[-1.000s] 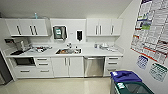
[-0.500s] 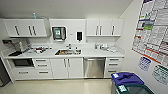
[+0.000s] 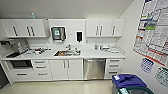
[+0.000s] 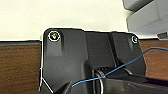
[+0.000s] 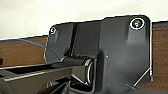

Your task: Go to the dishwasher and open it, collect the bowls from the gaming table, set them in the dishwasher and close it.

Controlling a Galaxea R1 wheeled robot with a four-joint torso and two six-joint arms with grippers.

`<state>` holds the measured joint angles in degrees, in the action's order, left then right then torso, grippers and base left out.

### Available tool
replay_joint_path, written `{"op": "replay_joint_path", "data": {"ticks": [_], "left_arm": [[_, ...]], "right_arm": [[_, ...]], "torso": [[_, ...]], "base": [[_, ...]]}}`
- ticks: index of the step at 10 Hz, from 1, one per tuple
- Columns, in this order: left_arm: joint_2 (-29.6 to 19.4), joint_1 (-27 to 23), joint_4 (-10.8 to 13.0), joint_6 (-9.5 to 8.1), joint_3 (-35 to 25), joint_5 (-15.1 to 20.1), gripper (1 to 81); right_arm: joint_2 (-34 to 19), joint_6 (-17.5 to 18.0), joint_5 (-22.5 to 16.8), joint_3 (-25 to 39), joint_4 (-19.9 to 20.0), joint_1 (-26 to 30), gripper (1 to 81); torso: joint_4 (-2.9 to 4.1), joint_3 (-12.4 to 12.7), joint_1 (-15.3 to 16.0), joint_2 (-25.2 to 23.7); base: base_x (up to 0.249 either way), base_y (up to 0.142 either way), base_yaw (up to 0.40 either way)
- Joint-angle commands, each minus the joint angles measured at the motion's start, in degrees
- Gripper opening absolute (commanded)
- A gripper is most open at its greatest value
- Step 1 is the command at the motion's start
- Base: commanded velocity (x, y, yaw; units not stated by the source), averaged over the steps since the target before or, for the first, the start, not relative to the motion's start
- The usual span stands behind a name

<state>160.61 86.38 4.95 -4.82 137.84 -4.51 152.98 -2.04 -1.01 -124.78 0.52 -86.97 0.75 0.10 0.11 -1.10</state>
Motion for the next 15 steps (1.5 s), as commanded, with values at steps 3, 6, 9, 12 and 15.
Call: {"op": "replay_joint_path", "data": {"ticks": [3,6,9,12,15], "left_arm": [[-0.5,-3.1,0.3,-0.28,-0.5,2.7,81.1],[-0.5,-3.1,0.2,-0.28,-0.5,2.7,81.1],[-0.8,-3.1,0.2,-0.28,-0.5,2.7,81.1],[-0.5,-3.1,0.3,-0.28,-0.5,2.7,81.1],[-0.8,-3.1,0.2,-0.28,-0.5,2.7,81.1]], "right_arm": [[-1.0,0.0,-2.9,0.3,-0.4,2.9,81.1],[-0.9,0.0,-2.9,0.2,-0.3,2.9,81.1],[-0.9,0.0,-2.9,0.2,-0.4,2.9,81.1],[-1.0,0.0,-2.9,-0.1,-0.3,2.8,81.1],[-1.1,0.0,-2.9,-0.1,-0.3,2.8,81.1]], "torso": [[0.00,0.0,0.0,0.0],[0.00,0.0,-0.1,0.0],[0.00,0.0,0.0,0.0],[0.00,0.0,-0.1,0.0],[0.00,0.0,-0.1,0.0]], "base": [[0.110,0.000,0.000],[0.110,0.000,0.000],[0.110,0.000,0.000],[0.118,0.000,0.000],[0.124,0.000,0.000]]}}
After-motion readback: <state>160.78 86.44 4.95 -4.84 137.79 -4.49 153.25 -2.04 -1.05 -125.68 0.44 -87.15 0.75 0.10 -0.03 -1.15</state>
